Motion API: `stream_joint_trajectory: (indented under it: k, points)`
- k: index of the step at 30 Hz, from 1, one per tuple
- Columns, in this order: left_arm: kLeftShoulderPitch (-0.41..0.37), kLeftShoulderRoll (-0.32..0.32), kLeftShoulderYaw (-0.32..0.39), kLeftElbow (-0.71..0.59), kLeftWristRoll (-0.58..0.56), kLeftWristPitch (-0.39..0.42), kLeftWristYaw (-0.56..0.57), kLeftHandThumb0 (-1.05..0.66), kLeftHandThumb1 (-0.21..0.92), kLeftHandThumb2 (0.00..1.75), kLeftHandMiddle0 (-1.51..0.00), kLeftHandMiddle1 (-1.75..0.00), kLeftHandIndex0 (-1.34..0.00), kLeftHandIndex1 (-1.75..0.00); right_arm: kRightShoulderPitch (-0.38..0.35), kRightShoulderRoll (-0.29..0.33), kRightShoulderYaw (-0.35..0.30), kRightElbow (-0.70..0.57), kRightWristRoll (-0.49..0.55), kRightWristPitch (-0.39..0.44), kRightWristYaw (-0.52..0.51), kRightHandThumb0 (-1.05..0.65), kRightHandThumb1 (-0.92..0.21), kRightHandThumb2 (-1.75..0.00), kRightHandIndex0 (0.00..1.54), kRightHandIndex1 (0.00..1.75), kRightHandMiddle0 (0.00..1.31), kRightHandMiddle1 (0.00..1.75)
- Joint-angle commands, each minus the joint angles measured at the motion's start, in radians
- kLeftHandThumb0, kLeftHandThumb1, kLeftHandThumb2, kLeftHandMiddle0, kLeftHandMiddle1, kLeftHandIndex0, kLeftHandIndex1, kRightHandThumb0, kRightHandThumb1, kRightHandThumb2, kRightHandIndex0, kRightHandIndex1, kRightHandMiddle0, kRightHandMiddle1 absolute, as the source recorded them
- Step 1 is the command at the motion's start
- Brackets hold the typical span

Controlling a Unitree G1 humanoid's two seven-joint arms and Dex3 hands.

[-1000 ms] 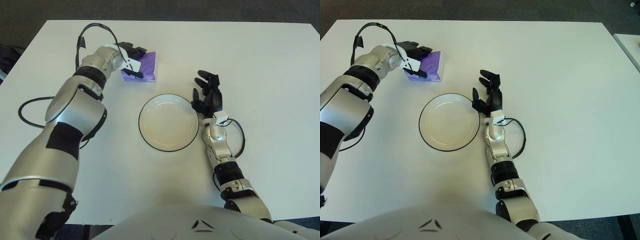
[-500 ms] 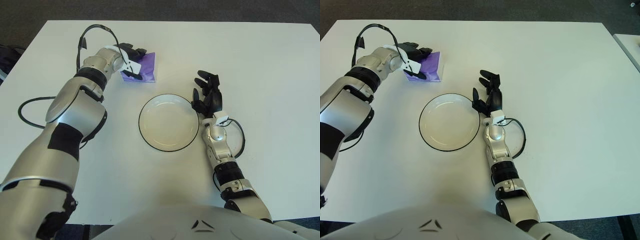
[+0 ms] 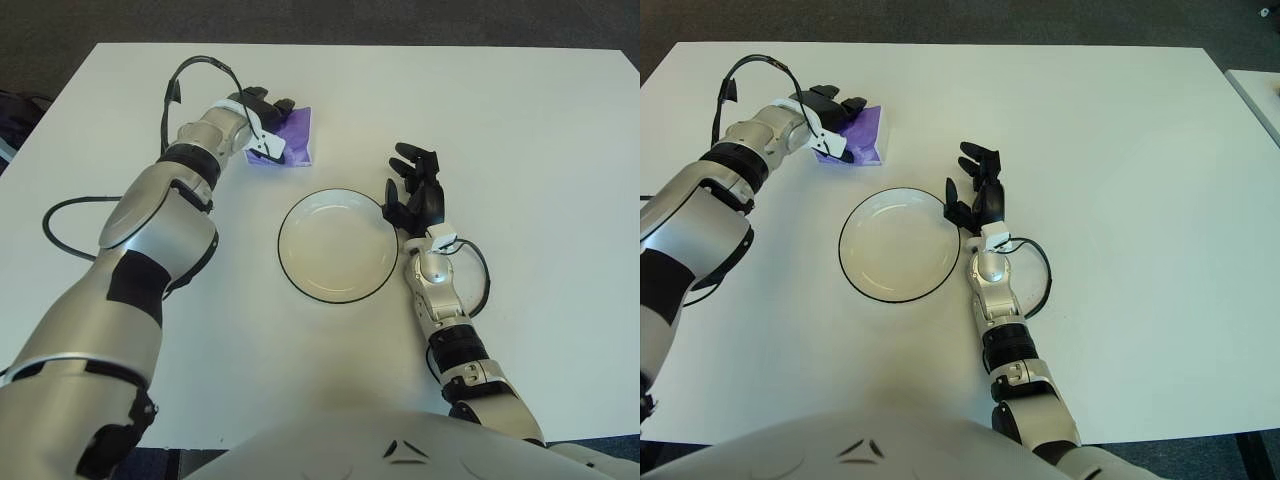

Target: Put the tissue paper into the plate.

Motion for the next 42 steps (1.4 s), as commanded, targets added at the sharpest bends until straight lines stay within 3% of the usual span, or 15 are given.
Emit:
stream_joint_trajectory:
  k: [1,3,5,7,8,10,12,13,15,16,19,23,29,33,42]
  points:
    - [0.137,-0.026,-0.045,0.044,0.05,0.008,-0.005,-1.0,0.87,0.06,-0.01,0.0,-0.04,-0.06,0.136,0.032,0.003,0.08,-0.004,-0.003,-0.004,-0.37,-0.68,-0.88,0.34,0.81,0.01,1.11]
    - [0.152,-0.035,-0.041,0.046,0.044,0.023,0.015,-0.97,0.87,0.05,-0.03,-0.01,-0.02,-0.14,0.139,0.032,0.003,0.079,-0.001,-0.005,-0.003,-0.35,-0.66,-0.9,0.35,0.81,0.01,1.11]
    - [0.165,-0.043,-0.034,0.047,0.036,0.035,0.041,-0.93,0.86,0.04,-0.15,-0.09,-0.01,-0.3,0.142,0.032,0.002,0.078,0.0,-0.005,-0.002,-0.35,-0.66,-0.91,0.35,0.81,0.01,1.11]
    - [0.171,-0.047,-0.031,0.047,0.032,0.04,0.059,-0.86,0.86,0.04,-0.15,-0.68,0.0,-0.73,0.143,0.032,0.002,0.076,0.0,-0.005,-0.002,-0.36,-0.66,-0.91,0.34,0.81,0.01,1.11]
    - [0.172,-0.048,-0.03,0.048,0.032,0.041,0.063,-0.85,0.86,0.03,-0.13,-0.85,0.0,-0.84,0.143,0.032,0.002,0.076,0.0,-0.005,-0.002,-0.36,-0.66,-0.91,0.34,0.81,0.01,1.11]
    - [0.18,-0.05,-0.029,0.047,0.03,0.043,0.089,-0.83,0.86,0.03,-0.12,-0.99,0.0,-0.93,0.146,0.031,0.002,0.073,-0.001,-0.005,-0.002,-0.36,-0.66,-0.91,0.34,0.81,0.01,1.12]
    - [0.191,-0.052,-0.024,0.046,0.026,0.043,0.132,-0.79,0.85,0.03,-0.2,-1.32,-0.02,-1.31,0.148,0.03,0.002,0.071,-0.001,-0.005,-0.003,-0.37,-0.66,-0.91,0.33,0.81,0.01,1.11]
    - [0.197,-0.052,-0.021,0.045,0.024,0.039,0.161,-0.76,0.85,0.03,-0.31,-1.48,-0.06,-1.47,0.149,0.03,0.002,0.07,-0.002,-0.004,-0.004,-0.37,-0.66,-0.9,0.34,0.81,0.01,1.11]
    - [0.205,-0.052,-0.021,0.043,0.025,0.032,0.212,-0.7,0.85,0.04,-0.46,-1.61,-0.14,-1.6,0.151,0.029,0.002,0.067,-0.002,-0.003,-0.004,-0.37,-0.67,-0.9,0.34,0.81,0.01,1.11]
    - [0.209,-0.053,-0.023,0.042,0.028,0.029,0.234,-0.6,0.75,0.33,-0.55,-1.66,-0.29,-1.58,0.153,0.029,0.001,0.066,-0.001,-0.003,-0.003,-0.37,-0.67,-0.9,0.34,0.81,0.01,1.11]
    - [0.237,-0.052,-0.041,0.044,0.049,0.035,0.34,-0.48,0.58,0.79,-0.7,-1.72,-0.45,-1.63,0.155,0.027,0.001,0.063,-0.005,-0.001,-0.007,-0.37,-0.67,-0.9,0.35,0.82,0.01,1.11]
    - [0.249,-0.051,-0.042,0.043,0.049,0.034,0.436,-0.46,0.44,1.11,-0.83,-1.74,-0.52,-1.72,0.159,0.024,0.002,0.056,-0.01,0.005,-0.01,-0.38,-0.68,-0.89,0.35,0.82,0.01,1.12]
    - [0.272,-0.052,0.029,0.037,-0.024,0.002,0.55,-0.46,0.35,1.27,-1.01,-1.75,-0.58,-1.74,0.163,0.021,0.002,0.05,-0.011,0.012,-0.012,-0.38,-0.68,-0.88,0.36,0.83,0.01,1.12]
    - [0.282,-0.055,0.109,0.035,-0.099,-0.021,0.57,-0.46,0.33,1.3,-1.1,-1.75,-0.6,-1.75,0.164,0.019,0.003,0.051,-0.01,0.013,-0.012,-0.38,-0.68,-0.87,0.35,0.82,0.01,1.12]
    - [0.279,-0.048,0.182,0.035,-0.147,-0.05,0.554,-0.46,0.32,1.3,-1.15,-1.75,-0.6,-1.75,0.161,0.015,0.002,0.053,-0.008,0.016,-0.011,-0.36,-0.66,-0.89,0.35,0.81,0.02,1.12]
